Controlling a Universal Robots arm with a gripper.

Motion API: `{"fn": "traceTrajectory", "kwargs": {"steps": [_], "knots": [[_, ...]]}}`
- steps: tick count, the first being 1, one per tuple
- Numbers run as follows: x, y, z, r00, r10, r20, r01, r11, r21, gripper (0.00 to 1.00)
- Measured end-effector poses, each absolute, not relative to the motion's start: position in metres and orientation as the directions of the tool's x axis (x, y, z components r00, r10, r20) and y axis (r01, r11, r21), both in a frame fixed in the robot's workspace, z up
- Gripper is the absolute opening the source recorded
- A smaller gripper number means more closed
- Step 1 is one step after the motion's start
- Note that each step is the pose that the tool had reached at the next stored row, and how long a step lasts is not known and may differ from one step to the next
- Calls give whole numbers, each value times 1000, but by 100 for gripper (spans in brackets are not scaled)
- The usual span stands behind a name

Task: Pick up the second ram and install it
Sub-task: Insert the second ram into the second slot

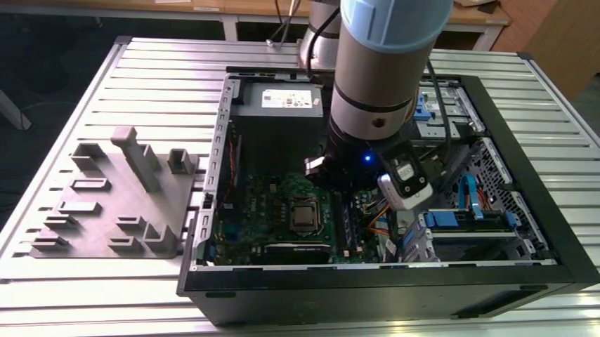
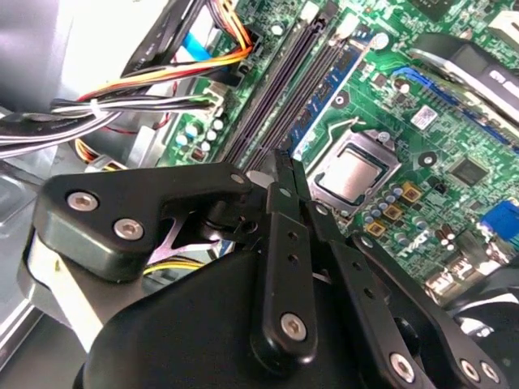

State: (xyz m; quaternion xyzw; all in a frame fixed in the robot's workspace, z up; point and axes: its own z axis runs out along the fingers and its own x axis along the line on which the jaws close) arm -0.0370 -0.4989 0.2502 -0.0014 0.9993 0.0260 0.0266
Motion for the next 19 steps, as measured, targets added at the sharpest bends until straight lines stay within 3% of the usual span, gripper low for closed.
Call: {"fn": "traceTrajectory", "kwargs": {"steps": [19], "knots": [[-35,-493,237,-999,-1,-53,-4,999,55,8]]}}
